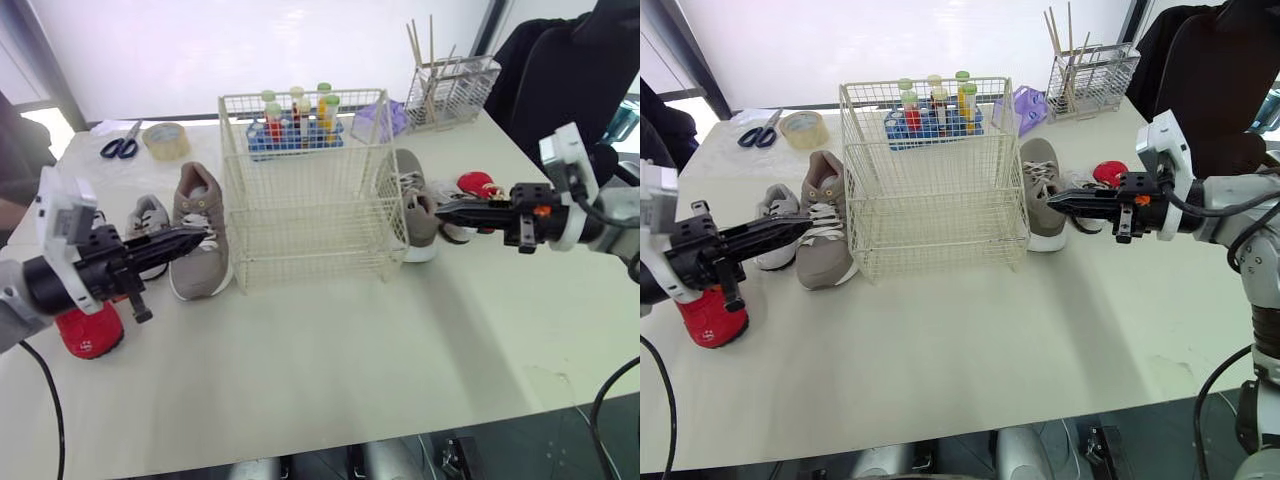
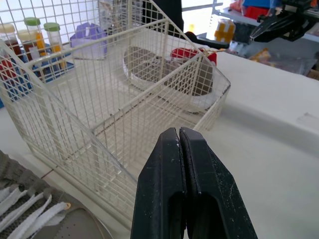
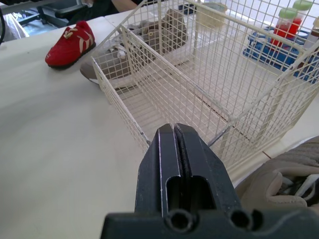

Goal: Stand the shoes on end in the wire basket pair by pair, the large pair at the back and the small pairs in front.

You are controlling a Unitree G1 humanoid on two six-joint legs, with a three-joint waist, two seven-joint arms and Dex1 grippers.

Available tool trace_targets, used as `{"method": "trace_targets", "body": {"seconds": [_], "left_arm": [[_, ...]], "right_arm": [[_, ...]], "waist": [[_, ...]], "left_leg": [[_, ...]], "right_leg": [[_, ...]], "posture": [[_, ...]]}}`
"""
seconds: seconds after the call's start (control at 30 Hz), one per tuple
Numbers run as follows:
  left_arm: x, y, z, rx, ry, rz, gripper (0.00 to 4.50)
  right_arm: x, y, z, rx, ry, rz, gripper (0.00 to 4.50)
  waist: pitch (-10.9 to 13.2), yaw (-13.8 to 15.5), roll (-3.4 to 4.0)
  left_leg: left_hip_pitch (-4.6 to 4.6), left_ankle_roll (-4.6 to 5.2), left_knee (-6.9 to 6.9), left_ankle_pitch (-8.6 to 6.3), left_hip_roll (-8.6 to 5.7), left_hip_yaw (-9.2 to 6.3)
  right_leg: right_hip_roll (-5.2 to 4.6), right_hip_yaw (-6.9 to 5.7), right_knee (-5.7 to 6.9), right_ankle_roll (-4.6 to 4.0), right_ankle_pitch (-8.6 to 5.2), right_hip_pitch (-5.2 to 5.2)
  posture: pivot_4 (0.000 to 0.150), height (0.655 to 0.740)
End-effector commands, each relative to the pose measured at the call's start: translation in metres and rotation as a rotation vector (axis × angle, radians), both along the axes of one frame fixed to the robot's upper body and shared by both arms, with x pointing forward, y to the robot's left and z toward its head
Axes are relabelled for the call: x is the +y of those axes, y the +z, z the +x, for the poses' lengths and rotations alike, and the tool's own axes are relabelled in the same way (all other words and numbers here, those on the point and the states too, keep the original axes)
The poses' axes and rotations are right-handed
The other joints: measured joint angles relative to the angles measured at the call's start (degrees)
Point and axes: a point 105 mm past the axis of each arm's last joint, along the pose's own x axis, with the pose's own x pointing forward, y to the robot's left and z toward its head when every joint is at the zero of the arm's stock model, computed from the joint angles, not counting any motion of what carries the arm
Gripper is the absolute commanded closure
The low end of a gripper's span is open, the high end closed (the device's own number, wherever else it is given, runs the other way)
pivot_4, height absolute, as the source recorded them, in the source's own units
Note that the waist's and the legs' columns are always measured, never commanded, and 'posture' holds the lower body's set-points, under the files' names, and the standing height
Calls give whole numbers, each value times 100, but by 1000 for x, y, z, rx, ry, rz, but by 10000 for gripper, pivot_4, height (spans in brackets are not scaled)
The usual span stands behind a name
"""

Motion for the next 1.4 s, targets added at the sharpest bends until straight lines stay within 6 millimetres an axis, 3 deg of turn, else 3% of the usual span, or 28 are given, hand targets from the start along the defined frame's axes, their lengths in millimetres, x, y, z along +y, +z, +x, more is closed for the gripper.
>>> {"method": "trace_targets", "body": {"seconds": [0.03,0.7,0.9,1.07,1.2,1.23,1.3,1.4], "left_arm": [[0,9,-3,-48,16,-8,44699],[-4,5,-1,-28,5,0,44699],[-13,6,2,-42,-33,-22,44699],[-27,-2,5,-45,-76,0,45000],[-31,-3,9,-65,-89,20,45000],[-31,-4,10,-68,-90,26,45000],[-32,-2,12,-78,-91,21,45000],[-32,0,15,-84,-102,18,45000]], "right_arm": [[0,13,-3,-63,5,-24,45000],[-4,0,3,-61,-72,-76,45000],[-17,-11,25,-115,-272,-115,45000],[-22,-21,42,-124,-469,-62,23100],[-13,-36,40,-85,-566,2,2897],[-12,-37,39,-79,-583,15,522],[-12,-37,38,-84,-627,28,522],[-15,-13,37,-178,-635,108,522]], "waist": [[0,0,0],[0,1,0],[0,4,0],[0,3,0],[0,6,0],[-1,6,-1],[0,7,0],[0,11,0]], "left_leg": [[0,0,0,0,0,0],[0,-1,0,0,-1,0],[0,-1,0,0,-1,0],[0,-1,0,0,-3,1],[-3,-2,-1,1,-3,1],[-3,-2,-1,1,-4,2],[-4,-1,-1,1,-4,4],[-4,0,0,1,-5,4]], "right_leg": [[0,0,0,0,0,0],[-4,0,0,-2,-1,0],[-5,0,0,-2,-1,-1],[-5,0,0,-2,0,0],[-2,0,1,0,1,-2],[-2,0,2,1,1,-3],[-1,0,2,2,2,-3],[3,-1,2,7,4,-2]], "posture": [[1500,7400],[1500,7400],[1500,7400],[1500,7400],[1500,7400],[1500,7400],[1500,7400],[1500,7400]]}}
